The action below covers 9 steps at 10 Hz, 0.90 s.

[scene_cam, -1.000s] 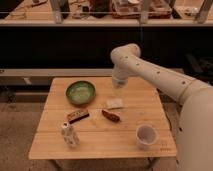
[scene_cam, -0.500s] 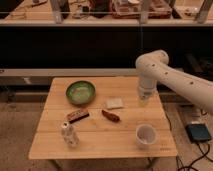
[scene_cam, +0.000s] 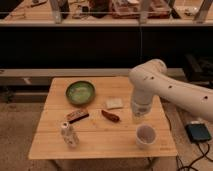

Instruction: Move the arm in a circular motion

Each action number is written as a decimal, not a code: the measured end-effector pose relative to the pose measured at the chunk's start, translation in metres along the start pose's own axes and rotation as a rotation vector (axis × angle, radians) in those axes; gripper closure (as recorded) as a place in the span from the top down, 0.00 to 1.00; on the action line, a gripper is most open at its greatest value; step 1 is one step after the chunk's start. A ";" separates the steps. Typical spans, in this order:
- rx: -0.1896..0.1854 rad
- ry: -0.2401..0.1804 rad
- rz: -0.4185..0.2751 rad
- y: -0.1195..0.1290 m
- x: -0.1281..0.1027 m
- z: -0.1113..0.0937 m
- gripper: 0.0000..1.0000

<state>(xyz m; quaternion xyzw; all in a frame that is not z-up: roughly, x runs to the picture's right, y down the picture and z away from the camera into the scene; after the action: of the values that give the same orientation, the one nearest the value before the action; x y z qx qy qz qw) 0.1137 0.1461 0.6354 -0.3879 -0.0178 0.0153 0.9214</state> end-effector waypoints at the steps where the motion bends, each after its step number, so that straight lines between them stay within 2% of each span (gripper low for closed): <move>1: -0.007 -0.028 -0.046 0.008 -0.030 0.003 0.00; 3: -0.007 -0.081 -0.126 0.009 -0.082 0.006 0.00; 5: 0.018 -0.137 -0.211 -0.015 -0.141 0.005 0.00; 7: 0.062 -0.168 -0.277 -0.058 -0.187 0.005 0.00; 9: 0.127 -0.148 -0.286 -0.113 -0.195 0.009 0.00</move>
<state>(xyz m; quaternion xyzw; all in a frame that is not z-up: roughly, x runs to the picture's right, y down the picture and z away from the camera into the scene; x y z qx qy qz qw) -0.0796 0.0651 0.7183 -0.3204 -0.1394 -0.0865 0.9330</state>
